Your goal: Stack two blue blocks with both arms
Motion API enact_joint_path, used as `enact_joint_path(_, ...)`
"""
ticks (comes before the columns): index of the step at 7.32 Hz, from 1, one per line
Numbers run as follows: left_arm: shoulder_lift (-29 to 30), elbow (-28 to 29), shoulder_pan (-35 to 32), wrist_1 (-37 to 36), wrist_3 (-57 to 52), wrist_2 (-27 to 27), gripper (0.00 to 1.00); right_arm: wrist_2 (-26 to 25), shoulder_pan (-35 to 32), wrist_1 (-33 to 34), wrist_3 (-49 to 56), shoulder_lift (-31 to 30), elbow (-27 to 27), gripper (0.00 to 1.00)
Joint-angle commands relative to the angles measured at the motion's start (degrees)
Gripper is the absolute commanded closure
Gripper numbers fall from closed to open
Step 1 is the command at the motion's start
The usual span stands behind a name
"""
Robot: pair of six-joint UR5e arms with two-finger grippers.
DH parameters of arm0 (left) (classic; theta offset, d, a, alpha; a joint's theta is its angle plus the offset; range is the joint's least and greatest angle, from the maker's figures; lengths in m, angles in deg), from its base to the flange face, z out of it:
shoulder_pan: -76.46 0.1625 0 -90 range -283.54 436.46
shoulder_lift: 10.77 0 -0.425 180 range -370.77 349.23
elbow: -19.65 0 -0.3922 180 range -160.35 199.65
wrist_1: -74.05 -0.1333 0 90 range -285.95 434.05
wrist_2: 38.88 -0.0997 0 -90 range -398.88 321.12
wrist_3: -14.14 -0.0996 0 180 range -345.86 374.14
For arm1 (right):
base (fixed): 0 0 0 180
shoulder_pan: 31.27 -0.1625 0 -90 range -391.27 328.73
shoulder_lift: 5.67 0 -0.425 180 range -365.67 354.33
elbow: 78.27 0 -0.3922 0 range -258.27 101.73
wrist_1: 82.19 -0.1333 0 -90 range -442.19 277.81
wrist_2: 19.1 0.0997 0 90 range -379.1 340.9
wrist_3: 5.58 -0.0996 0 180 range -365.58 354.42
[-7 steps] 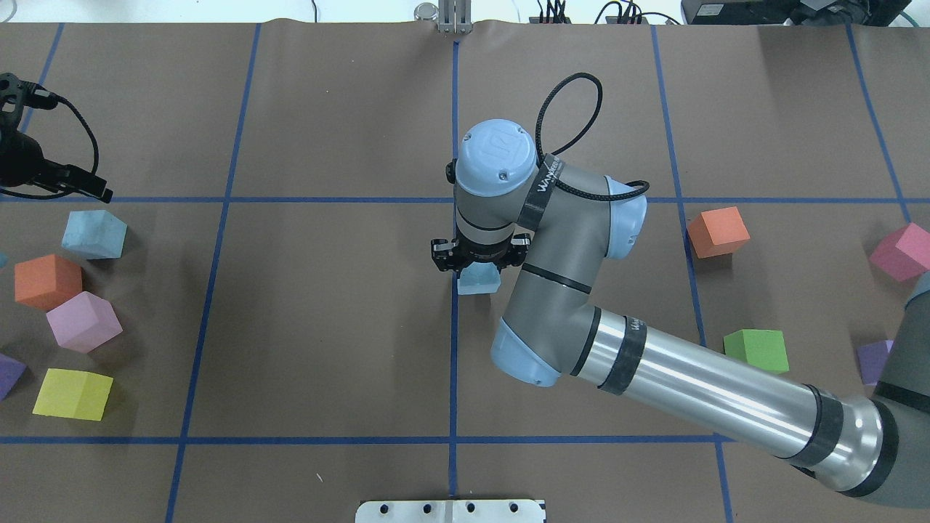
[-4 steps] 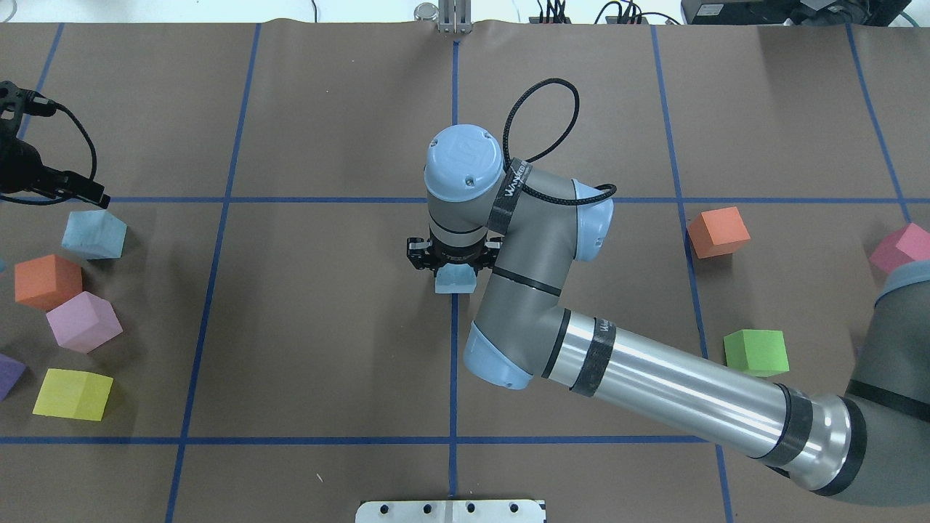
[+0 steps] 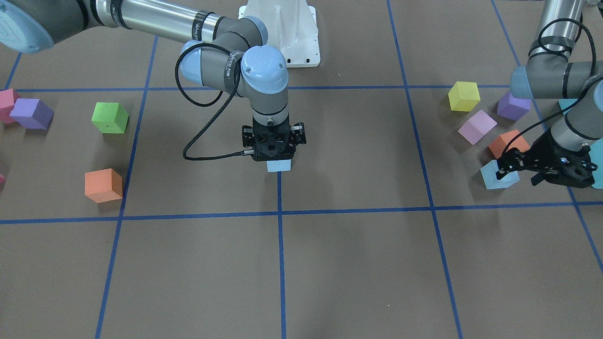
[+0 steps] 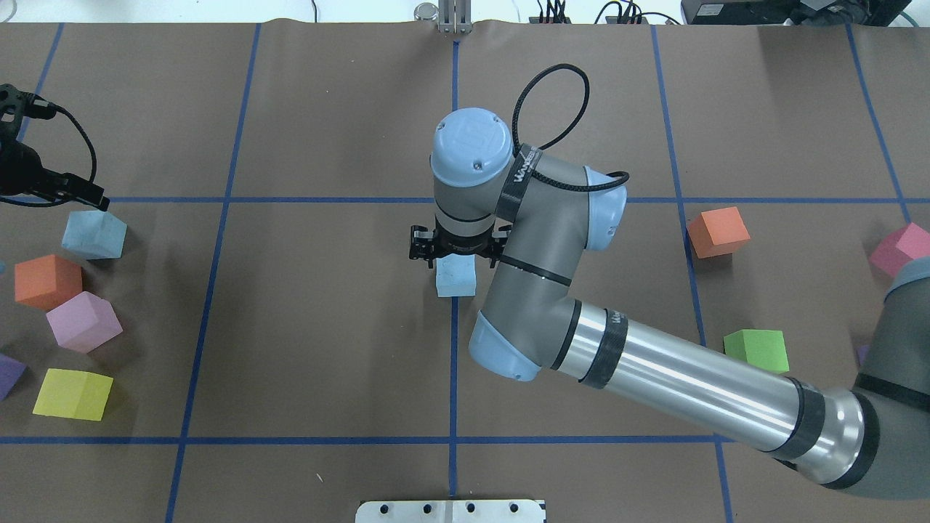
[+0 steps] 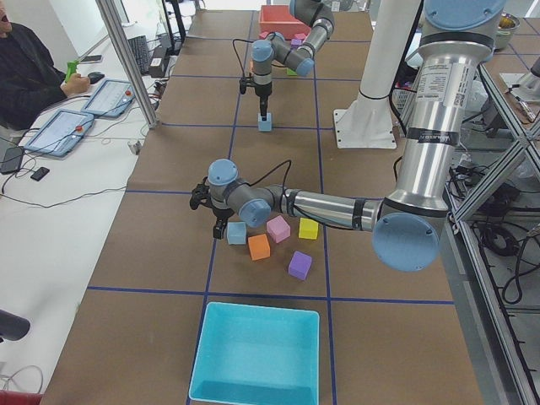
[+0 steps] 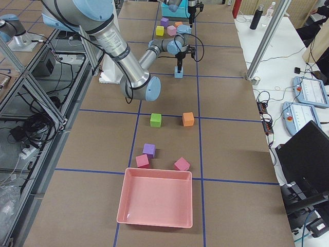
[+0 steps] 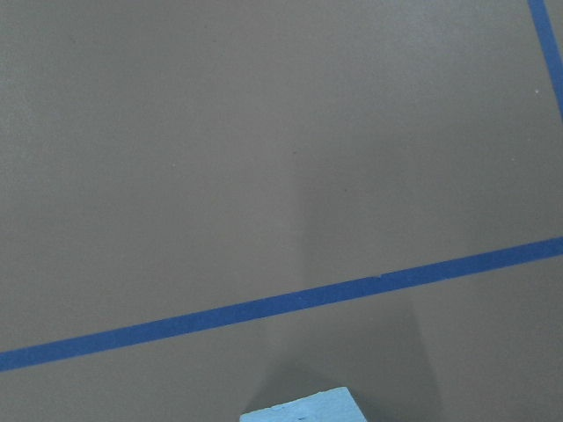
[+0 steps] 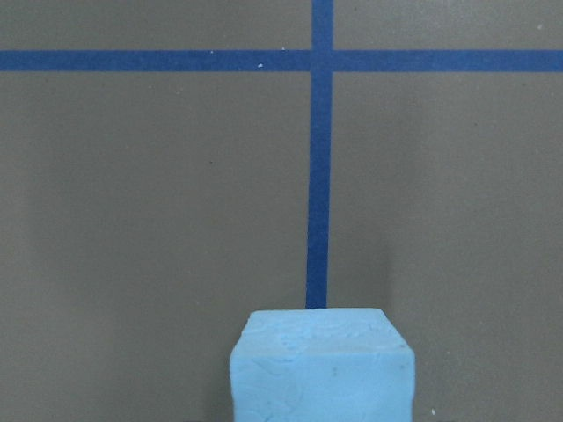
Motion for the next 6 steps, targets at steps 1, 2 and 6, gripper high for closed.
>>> enact_joint_path(1,-0.1,1.0,0.2,0.0,0.0,0.2,0.03,7.7,-8.0,8.8,7.6,-4.8,-9.8,0.0)
enact_joint_path(2,0.0,1.1,0.8,0.0,1.5,0.3,0.03,8.5,-11.6,8.9,12.6,-8.9,-12.4,0.0)
enact_joint_path(6,-1.7,2.0,3.7,3.5,8.2,0.0,0.03,11.1,-19.2,8.9,21.1,-13.4,-12.1,0.0)
